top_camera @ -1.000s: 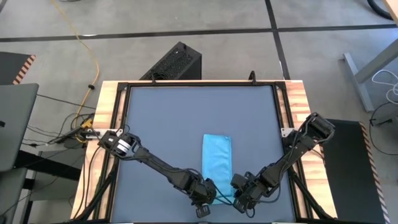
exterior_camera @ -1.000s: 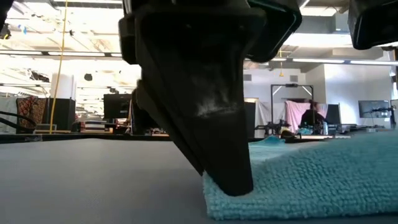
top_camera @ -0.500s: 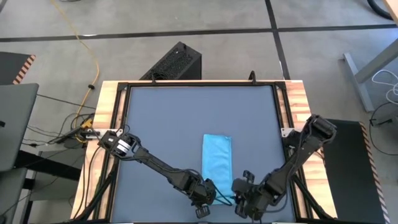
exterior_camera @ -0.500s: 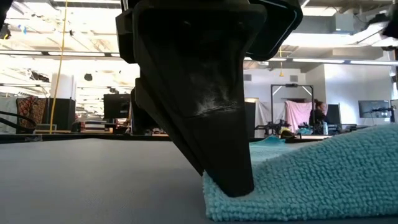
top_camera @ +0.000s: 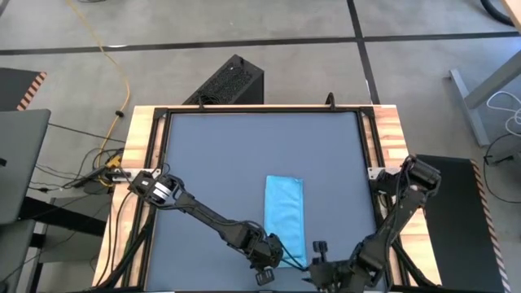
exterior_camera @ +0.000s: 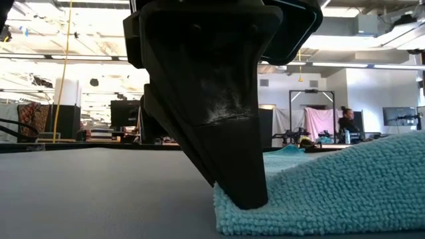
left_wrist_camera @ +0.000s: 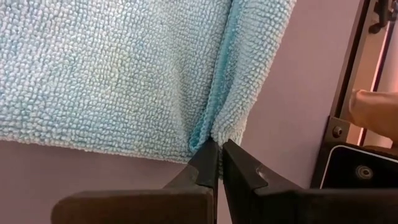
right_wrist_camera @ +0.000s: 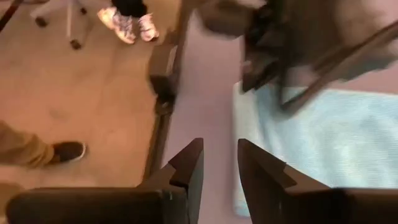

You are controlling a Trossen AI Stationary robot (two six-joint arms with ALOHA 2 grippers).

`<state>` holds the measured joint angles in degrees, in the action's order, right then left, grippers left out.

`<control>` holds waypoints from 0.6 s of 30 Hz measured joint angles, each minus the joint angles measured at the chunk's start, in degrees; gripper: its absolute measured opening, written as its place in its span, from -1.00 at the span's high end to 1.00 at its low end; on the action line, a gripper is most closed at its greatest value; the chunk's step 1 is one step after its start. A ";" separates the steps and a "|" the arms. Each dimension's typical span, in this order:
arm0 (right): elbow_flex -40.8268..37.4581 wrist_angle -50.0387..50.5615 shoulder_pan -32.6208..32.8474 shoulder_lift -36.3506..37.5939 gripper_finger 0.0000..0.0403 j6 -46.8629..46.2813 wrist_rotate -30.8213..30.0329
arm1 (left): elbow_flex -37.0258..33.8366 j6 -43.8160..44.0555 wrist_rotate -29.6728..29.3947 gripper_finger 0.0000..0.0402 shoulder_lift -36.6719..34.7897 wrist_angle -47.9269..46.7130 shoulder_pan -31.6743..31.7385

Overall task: Roll towel
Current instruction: Roll the blue microfiber towel

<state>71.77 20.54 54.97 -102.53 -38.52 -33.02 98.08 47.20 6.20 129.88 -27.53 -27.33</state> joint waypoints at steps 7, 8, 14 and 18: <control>-0.09 0.21 -0.14 -5.68 0.41 -4.11 0.20 | 0.02 -0.22 1.06 1.00 0.02 0.20 -0.02; -0.09 0.65 -0.45 -5.69 0.41 -4.84 -0.28 | 0.02 -0.42 1.16 1.00 0.02 0.26 -0.02; -0.04 1.71 -2.80 -5.61 0.41 -5.04 -1.61 | 0.02 -0.63 1.32 1.00 0.04 0.44 -0.22; -0.70 0.61 -3.75 -5.61 0.41 -5.13 -1.57 | 0.02 -0.59 1.31 1.00 0.04 0.46 -0.22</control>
<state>71.06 21.15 51.22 -108.14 -43.66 -34.59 98.10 46.61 7.51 129.93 -27.07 -27.55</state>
